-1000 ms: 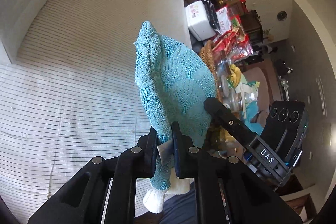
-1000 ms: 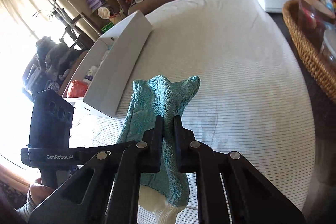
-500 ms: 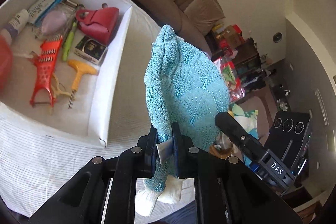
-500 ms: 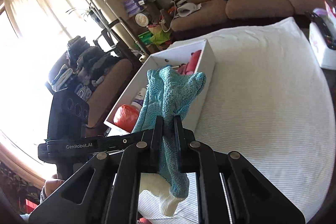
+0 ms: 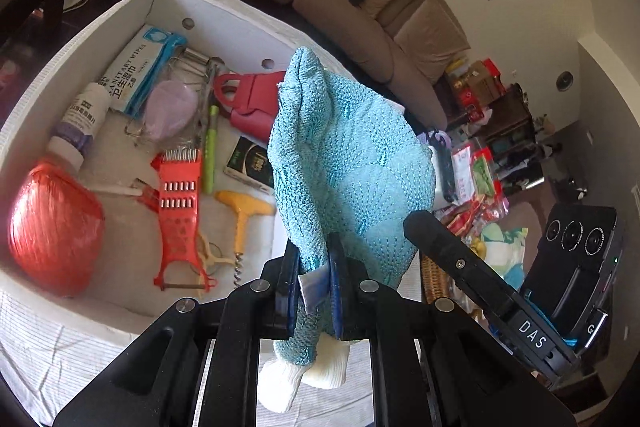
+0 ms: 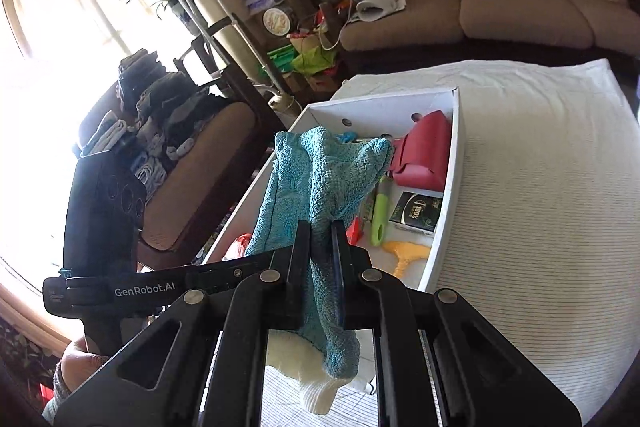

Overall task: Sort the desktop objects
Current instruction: 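Carry the teal mitten with the left gripper over the white box, then lower the mitten into the box and open the left gripper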

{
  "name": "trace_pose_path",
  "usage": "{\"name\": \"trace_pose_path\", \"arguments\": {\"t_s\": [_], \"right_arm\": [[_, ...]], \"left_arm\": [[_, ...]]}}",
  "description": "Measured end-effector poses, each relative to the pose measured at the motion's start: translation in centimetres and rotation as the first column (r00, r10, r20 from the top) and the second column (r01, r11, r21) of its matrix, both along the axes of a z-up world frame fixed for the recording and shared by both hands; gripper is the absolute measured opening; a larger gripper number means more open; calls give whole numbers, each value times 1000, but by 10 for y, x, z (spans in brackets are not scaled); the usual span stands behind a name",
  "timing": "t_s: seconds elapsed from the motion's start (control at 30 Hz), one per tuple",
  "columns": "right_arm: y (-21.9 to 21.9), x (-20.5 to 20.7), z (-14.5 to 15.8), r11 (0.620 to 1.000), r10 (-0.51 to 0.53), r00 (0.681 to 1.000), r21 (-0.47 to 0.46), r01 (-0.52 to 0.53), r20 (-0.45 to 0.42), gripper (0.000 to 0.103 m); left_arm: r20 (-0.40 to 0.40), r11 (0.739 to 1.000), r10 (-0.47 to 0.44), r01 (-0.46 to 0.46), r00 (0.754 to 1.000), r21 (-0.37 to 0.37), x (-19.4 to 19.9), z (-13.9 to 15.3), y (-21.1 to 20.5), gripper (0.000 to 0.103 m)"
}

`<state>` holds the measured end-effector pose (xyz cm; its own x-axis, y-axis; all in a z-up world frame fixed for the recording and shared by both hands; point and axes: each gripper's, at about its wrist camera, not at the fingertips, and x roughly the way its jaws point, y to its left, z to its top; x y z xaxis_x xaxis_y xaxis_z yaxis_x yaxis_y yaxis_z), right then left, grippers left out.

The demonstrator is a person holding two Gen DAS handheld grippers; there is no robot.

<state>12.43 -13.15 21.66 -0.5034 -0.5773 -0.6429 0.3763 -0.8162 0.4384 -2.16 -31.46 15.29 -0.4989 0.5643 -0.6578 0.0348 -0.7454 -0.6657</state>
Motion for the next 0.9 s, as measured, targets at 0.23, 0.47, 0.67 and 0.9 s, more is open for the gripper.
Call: {"name": "trace_pose_path", "arguments": {"t_s": [0.23,0.47,0.67,0.9], "right_arm": [[-17,-38,-37,999,-27,998,47,24,61,10],[-22,-60,-72,993,-50,993,115,37,110,10],[-24,-67,-94,981,-70,988,190,44,136,10],[-31,-67,-104,953,-86,988,299,45,126,9]], "left_arm": [[60,1000,3,-3,998,-6,-30,-36,-12,10],[117,999,-26,29,993,-29,-47,-70,-10,10],[167,991,-61,80,984,-111,-65,-87,0,11],[197,979,-91,124,976,-162,-68,-99,16,12]]}}
